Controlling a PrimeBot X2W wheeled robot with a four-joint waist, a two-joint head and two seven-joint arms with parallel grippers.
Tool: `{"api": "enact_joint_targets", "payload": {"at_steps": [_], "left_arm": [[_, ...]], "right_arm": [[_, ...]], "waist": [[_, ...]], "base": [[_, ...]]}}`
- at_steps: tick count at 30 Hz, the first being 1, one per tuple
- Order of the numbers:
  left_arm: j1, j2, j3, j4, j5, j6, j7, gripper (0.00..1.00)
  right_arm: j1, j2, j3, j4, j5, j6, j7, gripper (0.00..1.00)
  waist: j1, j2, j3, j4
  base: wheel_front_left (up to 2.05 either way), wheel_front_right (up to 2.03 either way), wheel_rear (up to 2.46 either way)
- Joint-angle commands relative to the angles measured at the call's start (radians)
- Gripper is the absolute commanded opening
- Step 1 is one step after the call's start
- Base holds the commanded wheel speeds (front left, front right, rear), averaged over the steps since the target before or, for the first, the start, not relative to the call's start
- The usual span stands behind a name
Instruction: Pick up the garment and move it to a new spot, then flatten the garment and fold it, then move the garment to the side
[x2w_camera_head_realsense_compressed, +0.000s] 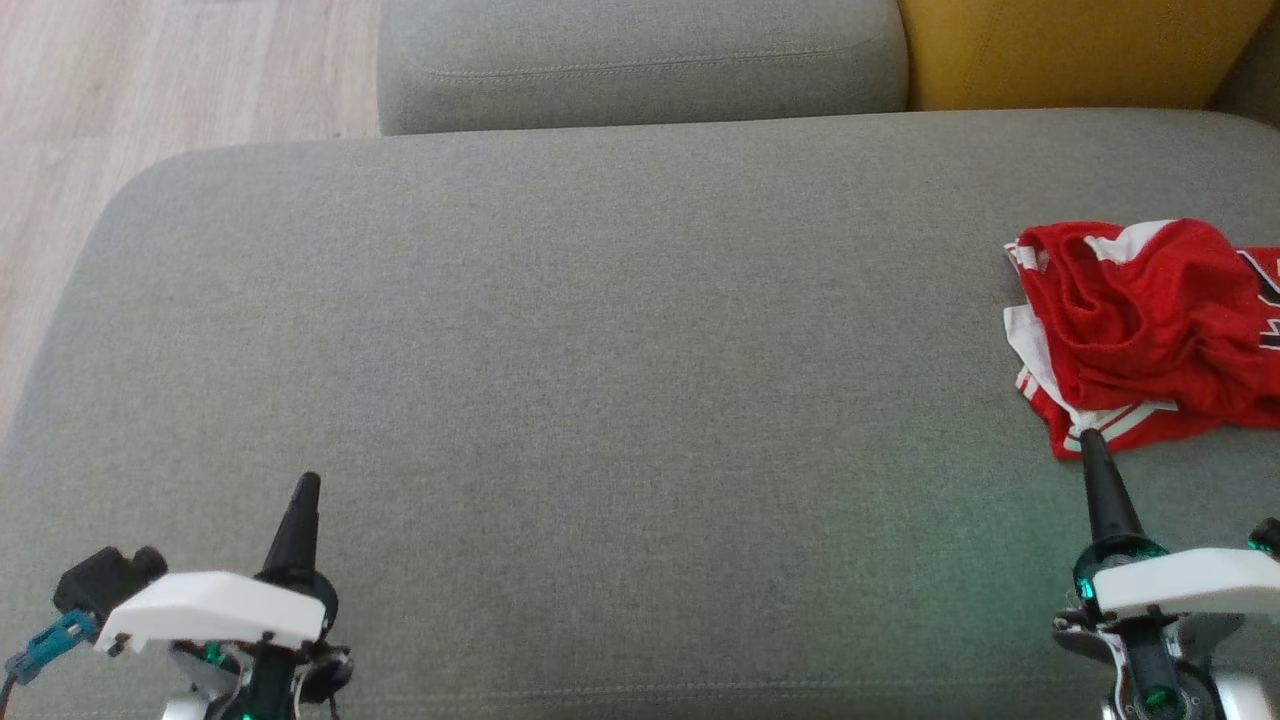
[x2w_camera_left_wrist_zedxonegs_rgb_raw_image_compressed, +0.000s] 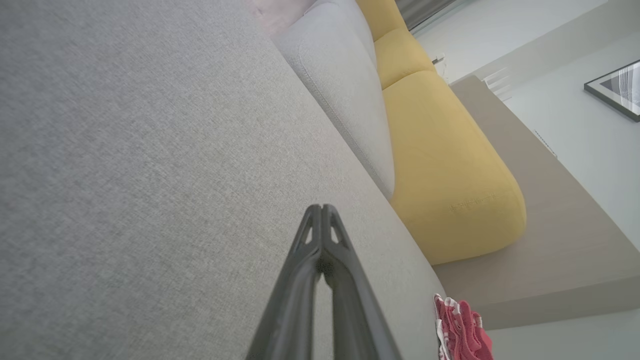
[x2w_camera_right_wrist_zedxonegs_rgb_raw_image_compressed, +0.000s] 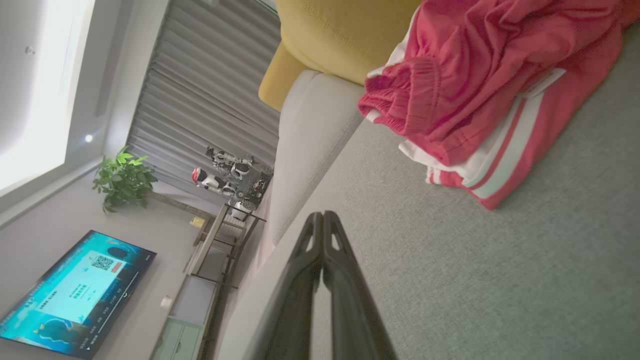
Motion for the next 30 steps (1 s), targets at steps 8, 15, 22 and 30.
{"api": "enact_joint_targets", "payload": {"at_steps": [8,15,22,30], "left_arm": [[-0.071,-0.015,0.07,-0.014,-0.094,-0.034,0.027,0.0],[-0.077,-0.029,0.095,-0.006,-0.152,-0.052,0.043,0.0],[-0.085,-0.047,0.125,0.004,-0.219,-0.074,0.062,0.0],[-0.094,-0.066,0.16,0.016,-0.296,-0.099,0.084,0.0]], "right_arm": [[-0.071,-0.01,0.005,-0.009,0.117,0.0,-0.007,0.0],[-0.08,-0.01,0.002,0.005,0.188,0.0,-0.008,0.0],[-0.091,-0.01,-0.001,0.022,0.271,-0.001,-0.009,0.0],[-0.103,-0.01,-0.005,0.042,0.366,-0.001,-0.01,0.0]], "waist": [[0.0,0.0,-0.001,-0.002],[0.0,0.0,-0.002,-0.004],[0.0,0.0,-0.002,-0.006],[0.0,0.0,-0.003,-0.008]], "base": [[0.0,0.0,0.0],[0.0,0.0,0.0],[0.0,0.0,0.0],[0.0,0.0,0.0]]}}
